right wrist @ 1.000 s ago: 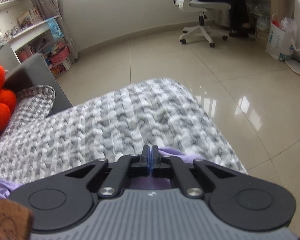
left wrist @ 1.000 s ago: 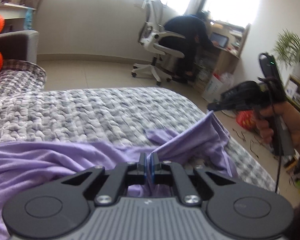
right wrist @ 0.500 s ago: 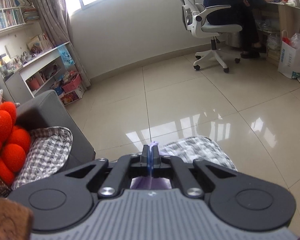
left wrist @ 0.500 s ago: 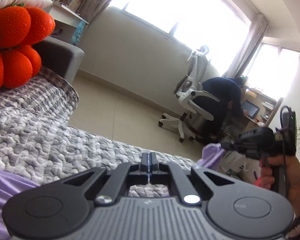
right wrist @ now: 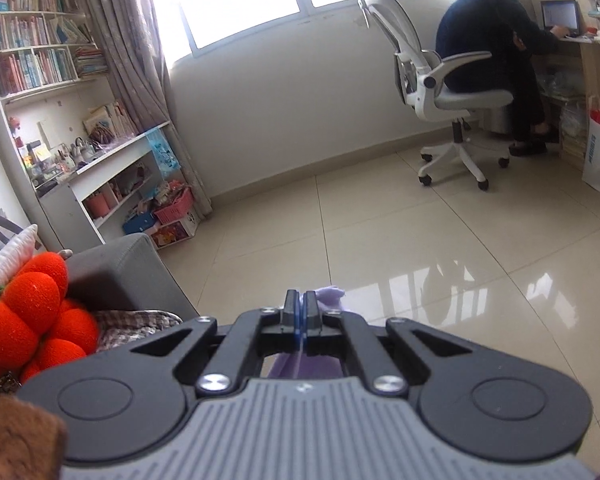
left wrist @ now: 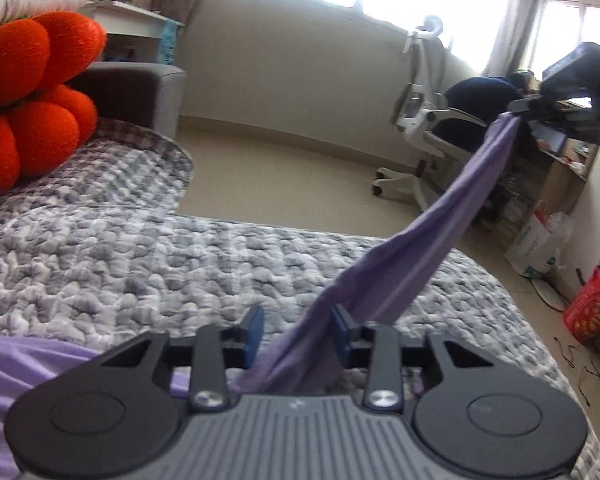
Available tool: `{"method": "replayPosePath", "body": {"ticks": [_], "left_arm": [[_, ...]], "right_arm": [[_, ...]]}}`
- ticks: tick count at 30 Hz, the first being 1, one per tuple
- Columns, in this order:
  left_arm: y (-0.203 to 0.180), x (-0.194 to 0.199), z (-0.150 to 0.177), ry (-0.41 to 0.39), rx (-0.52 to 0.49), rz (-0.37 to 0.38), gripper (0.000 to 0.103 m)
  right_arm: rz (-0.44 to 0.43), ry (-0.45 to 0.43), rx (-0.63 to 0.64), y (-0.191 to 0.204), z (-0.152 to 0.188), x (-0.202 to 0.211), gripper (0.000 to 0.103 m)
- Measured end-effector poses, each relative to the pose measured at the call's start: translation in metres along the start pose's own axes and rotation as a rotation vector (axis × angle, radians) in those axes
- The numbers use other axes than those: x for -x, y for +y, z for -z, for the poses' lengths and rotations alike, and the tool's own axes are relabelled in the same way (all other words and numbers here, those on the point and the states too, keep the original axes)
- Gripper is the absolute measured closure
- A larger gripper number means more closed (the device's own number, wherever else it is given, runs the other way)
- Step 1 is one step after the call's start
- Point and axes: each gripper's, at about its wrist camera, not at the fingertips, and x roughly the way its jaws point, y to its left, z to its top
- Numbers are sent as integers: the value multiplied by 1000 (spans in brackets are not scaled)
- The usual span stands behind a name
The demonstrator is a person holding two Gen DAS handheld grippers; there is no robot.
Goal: Fold clothes
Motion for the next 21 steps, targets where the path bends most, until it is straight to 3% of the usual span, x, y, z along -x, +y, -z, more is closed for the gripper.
{"method": "replayPosePath", "body": {"ticks": [1,3,5,7,11,15,21], "left_arm": [[5,-2,0,9,24,1,83],[11,-6,1,31,51,14,99],[10,-9,3,52,42,22,101],[6,-7,4,34,15,-21,101],[8,9,-5,-106,36,-85,101],[15,32,-14,-212,42,-65,101],[8,12,-7,-20,-38,-36,101]], "right_arm": [[0,0,11,1,0,0,103],[4,6,31,2,3,-4,103],[9,18,43,1,7,-9,103],[16,32,44,-1,11,-15,103],[15,49,25,-7,16,-28,103],[3,51,-10,-20,21,-32,103],[27,89,-63,-46,36,-37,103]]}}
